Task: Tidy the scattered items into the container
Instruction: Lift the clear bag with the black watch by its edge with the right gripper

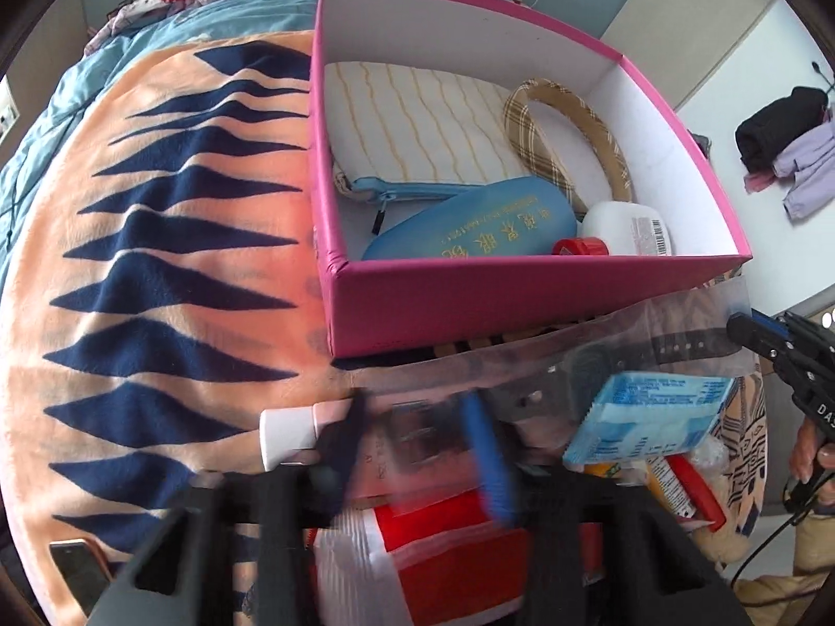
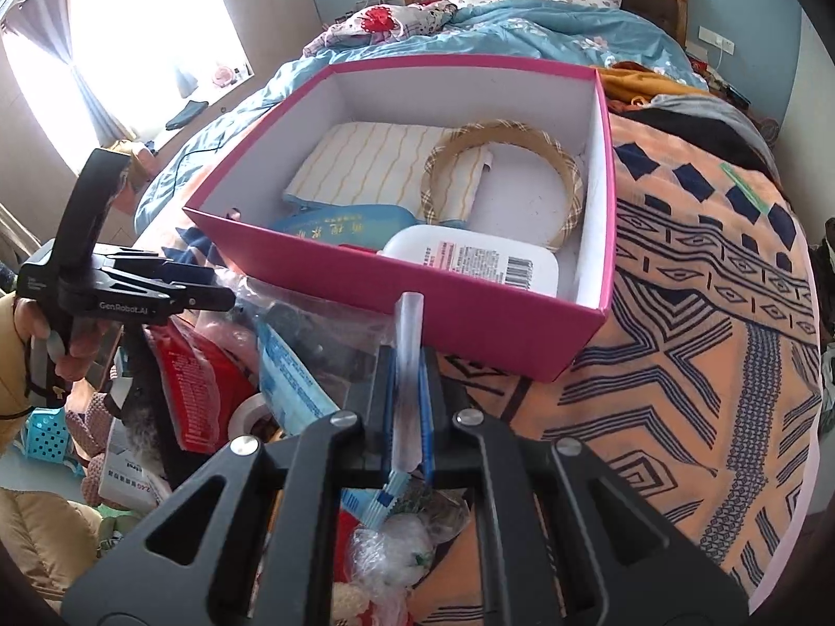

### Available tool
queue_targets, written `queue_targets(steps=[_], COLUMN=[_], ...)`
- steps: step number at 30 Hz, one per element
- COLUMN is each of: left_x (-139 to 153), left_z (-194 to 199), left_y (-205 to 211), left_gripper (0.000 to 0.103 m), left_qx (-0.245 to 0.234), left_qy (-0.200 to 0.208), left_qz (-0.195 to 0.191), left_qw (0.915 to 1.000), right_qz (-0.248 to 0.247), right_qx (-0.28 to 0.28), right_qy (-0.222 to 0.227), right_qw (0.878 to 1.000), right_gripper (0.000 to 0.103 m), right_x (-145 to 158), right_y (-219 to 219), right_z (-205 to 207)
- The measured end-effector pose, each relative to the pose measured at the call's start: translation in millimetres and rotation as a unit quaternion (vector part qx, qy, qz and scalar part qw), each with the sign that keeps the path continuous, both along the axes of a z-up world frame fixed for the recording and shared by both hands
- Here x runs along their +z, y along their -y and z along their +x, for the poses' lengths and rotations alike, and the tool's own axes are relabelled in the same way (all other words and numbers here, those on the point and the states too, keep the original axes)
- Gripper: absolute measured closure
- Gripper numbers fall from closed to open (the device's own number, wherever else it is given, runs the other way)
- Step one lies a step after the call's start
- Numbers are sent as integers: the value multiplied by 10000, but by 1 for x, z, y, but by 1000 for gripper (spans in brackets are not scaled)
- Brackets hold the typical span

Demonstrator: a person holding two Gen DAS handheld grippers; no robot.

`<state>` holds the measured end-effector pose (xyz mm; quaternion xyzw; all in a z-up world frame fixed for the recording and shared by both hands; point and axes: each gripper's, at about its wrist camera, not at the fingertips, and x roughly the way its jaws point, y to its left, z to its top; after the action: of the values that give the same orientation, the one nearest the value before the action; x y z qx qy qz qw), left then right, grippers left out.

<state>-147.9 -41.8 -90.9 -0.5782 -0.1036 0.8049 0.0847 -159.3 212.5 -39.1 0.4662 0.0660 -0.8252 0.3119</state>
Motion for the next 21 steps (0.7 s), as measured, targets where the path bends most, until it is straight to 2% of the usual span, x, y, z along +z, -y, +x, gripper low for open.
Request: queue_targets(steps=[4, 9, 12, 14, 16, 17, 19, 21], left_x=[4, 27, 39, 35, 27, 23, 15, 10], left_z=[7, 16, 18, 16, 11, 10, 8, 4], left_y=[5, -5, -16, -15, -11, -8, -5, -6], left_gripper=[101, 101, 101, 99, 84, 80, 58, 55], left_qx=[168, 61, -89, -65, 6, 71, 64, -18], left_qy=[-97, -426, -602, -514, -365, -323, -272, -220], left_qz=[112, 348, 254, 180, 189, 124, -69, -107], left_qw=[9997, 9985, 9978, 9985, 9992, 9994, 9996, 9997], right_qz=[2, -132, -188, -173, -240, -244, -205, -172], right_qx=[-109, -172, -134, -165, -167, -166, -192, -228], right_qy=[89, 97, -28, -127, -163, -171, -181, -133], right_qw=[9999, 9997, 9997, 9996, 9994, 9994, 9994, 9995], right_gripper=[93, 93, 93, 93, 93, 93, 93, 93], right_x=[-5, -1, 7, 12, 18, 19, 19, 16], right_y=[-7, -13, -13, -13, -16, -17, -20, -22], right_z=[-1, 1, 4, 5, 6, 6, 7, 6])
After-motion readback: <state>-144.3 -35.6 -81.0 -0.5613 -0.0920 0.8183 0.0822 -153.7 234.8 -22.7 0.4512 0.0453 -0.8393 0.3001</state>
